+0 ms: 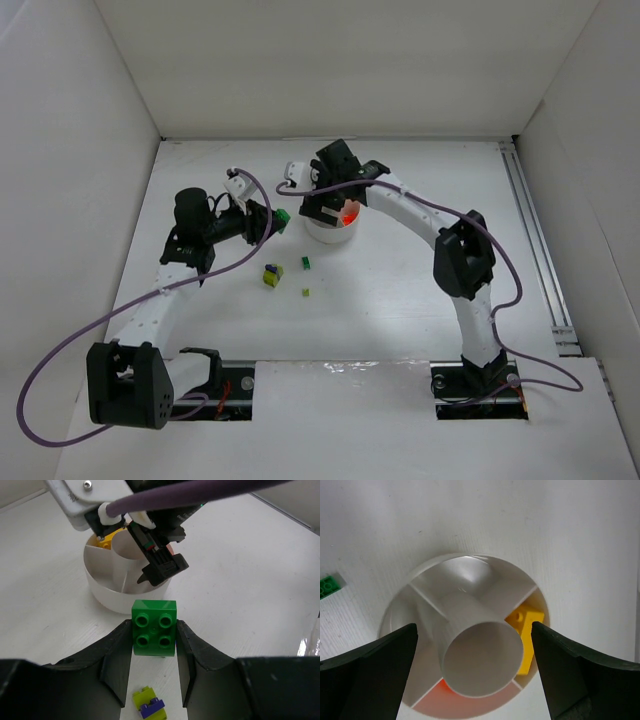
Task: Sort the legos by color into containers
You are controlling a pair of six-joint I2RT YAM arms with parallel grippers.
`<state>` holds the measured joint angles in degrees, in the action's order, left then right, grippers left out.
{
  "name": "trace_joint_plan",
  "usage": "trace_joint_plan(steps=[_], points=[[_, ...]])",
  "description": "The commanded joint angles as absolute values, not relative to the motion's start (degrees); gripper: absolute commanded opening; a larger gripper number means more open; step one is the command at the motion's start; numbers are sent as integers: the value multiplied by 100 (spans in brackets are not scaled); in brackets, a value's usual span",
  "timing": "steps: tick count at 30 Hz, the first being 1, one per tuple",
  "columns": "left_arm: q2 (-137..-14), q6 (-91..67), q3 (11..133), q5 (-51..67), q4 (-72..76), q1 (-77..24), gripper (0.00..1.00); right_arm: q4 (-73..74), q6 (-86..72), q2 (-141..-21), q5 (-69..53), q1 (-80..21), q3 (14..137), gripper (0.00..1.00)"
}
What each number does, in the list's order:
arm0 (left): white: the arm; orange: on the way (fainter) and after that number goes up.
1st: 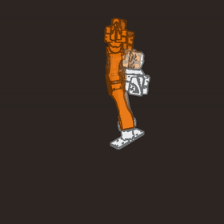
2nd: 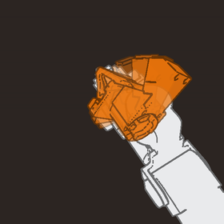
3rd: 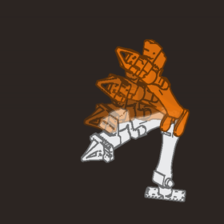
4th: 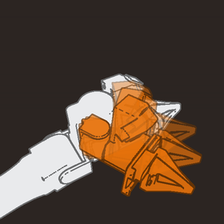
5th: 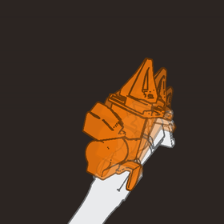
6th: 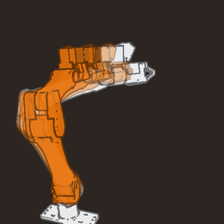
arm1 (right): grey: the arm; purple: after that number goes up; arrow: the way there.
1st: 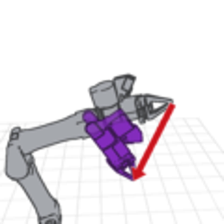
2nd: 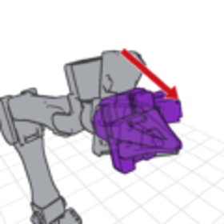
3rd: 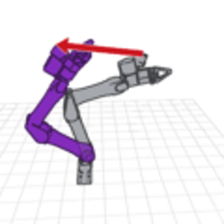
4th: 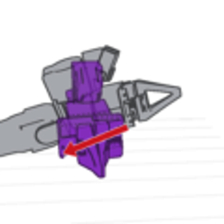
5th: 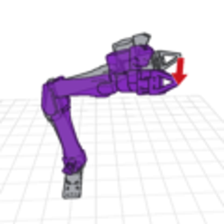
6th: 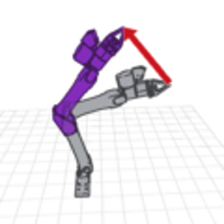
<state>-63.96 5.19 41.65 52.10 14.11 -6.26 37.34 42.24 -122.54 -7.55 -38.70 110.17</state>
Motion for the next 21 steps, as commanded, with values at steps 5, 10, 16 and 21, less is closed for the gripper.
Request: trace_joint_plan(steps=[5, 10, 16, 21], points=[[-6434, 396, 4122, 5379, 1740, -589, 0, 3718, 4228, -11664, -817, -3806, 10837, 100], [-6486, 396, 4175, 5379, 1793, -589, 0, 3718, 4113, -11663, -817, -3744, 10784, 100], [-6486, 396, 4175, 5432, 1793, -589, 0, 3657, 4052, -11769, -817, -3744, 10784, 100], [-6486, 396, 4175, 5432, 1740, -589, 0, 3551, 4052, -11821, -817, -3744, 10784, 100]])
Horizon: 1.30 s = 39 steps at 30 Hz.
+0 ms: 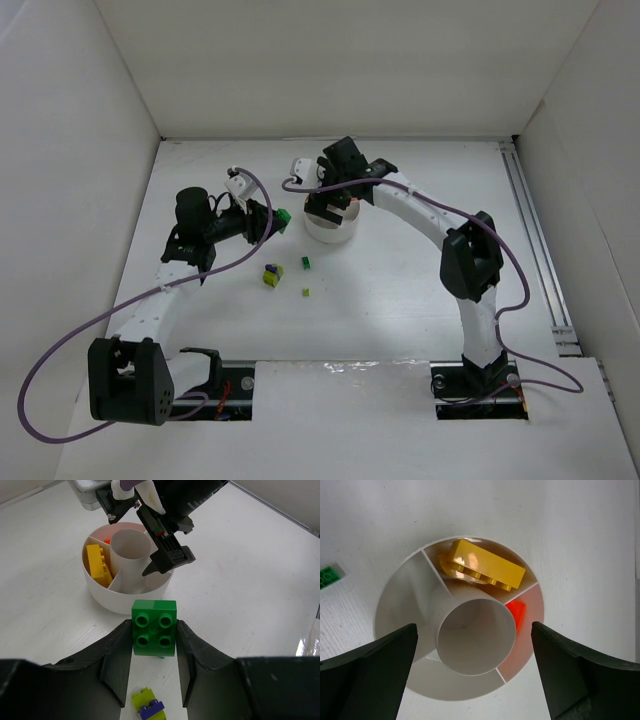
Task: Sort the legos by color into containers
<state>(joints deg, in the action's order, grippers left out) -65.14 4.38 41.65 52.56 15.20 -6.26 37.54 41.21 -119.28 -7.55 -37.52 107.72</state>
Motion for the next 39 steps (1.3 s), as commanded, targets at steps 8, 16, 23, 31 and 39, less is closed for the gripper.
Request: trace_joint_plan(steps=[8, 16, 23, 31, 39], points=[[-6486, 396, 4175, 5432, 1688, -589, 0, 3437, 4052, -11936, -765, -3858, 10608, 100], [-6486, 448, 4175, 5432, 1635, -589, 0, 3322, 4104, -11936, -703, -3964, 10494, 100], [-6486, 448, 4228, 5432, 1635, -589, 0, 3270, 4104, -11936, -703, -3964, 10494, 100], [-6486, 448, 4228, 5432, 1582, -589, 0, 3217, 4052, -12050, -703, -4017, 10652, 100], [-6486, 501, 4280, 5432, 1521, -589, 0, 3085, 3938, -12050, -650, -4122, 10766, 100]])
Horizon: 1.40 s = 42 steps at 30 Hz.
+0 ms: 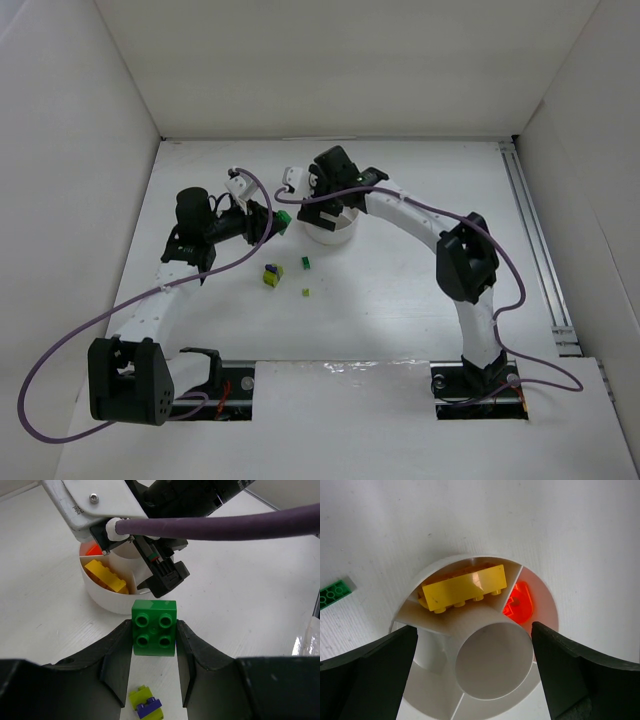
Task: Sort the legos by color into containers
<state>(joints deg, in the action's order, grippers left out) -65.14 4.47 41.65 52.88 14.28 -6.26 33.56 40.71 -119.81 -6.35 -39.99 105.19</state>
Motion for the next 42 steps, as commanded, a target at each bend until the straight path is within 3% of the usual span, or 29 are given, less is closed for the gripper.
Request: trace_joint_plan(steps=[1, 42], points=[[-6539, 501, 4280, 5432, 1521, -589, 0, 3085, 3938, -12050, -650, -4122, 10767, 100], [-6486, 501, 4280, 5432, 1521, -589, 0, 2681, 3727, -12217, -62, -4289, 10995, 100]])
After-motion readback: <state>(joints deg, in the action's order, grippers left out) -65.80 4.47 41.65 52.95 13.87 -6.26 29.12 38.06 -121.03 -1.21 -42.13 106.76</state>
